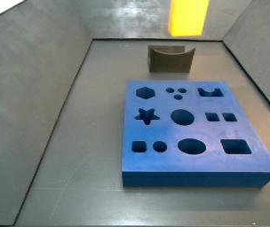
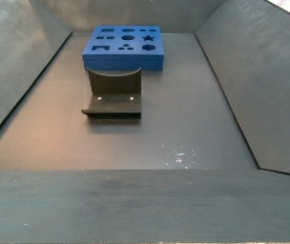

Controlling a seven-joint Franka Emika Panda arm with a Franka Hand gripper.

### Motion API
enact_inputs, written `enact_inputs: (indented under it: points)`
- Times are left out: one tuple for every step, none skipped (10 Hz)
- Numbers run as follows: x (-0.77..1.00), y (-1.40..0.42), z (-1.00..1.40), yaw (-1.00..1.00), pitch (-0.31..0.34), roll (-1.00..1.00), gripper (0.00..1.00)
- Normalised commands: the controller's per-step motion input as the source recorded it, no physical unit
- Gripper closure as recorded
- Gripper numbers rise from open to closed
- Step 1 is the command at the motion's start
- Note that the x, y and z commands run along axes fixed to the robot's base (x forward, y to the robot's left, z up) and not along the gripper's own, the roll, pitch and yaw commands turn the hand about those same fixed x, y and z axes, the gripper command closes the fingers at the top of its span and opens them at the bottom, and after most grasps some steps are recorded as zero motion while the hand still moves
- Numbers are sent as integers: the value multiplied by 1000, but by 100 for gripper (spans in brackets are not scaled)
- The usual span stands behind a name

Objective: Pick up the arch object. Move up. Place the arch object on the fixture. Regrasp the arch object. Move to above the board. Insert the arch object.
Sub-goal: Insert the arch object.

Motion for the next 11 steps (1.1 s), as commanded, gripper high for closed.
enact_inputs:
  points:
    - [1000, 0, -169, 0, 0, 0, 100]
    - [1000, 0, -160, 0, 0, 24, 100]
    - [1000, 0, -143, 0, 0, 43, 100]
    - [1000, 0, -126, 0, 0, 44, 100]
    - [1000, 0, -117, 0, 0, 37, 100]
    - [1000, 0, -103, 0, 0, 31, 100]
    - [1000, 0, -109, 0, 0, 30, 100]
    - [1000, 0, -120, 0, 0, 34, 100]
    - [1000, 0, -137, 0, 1, 44, 100]
    - [1000, 0, -137, 0, 3, 51, 100]
    - [1000, 3, -134, 0, 1, 54, 100]
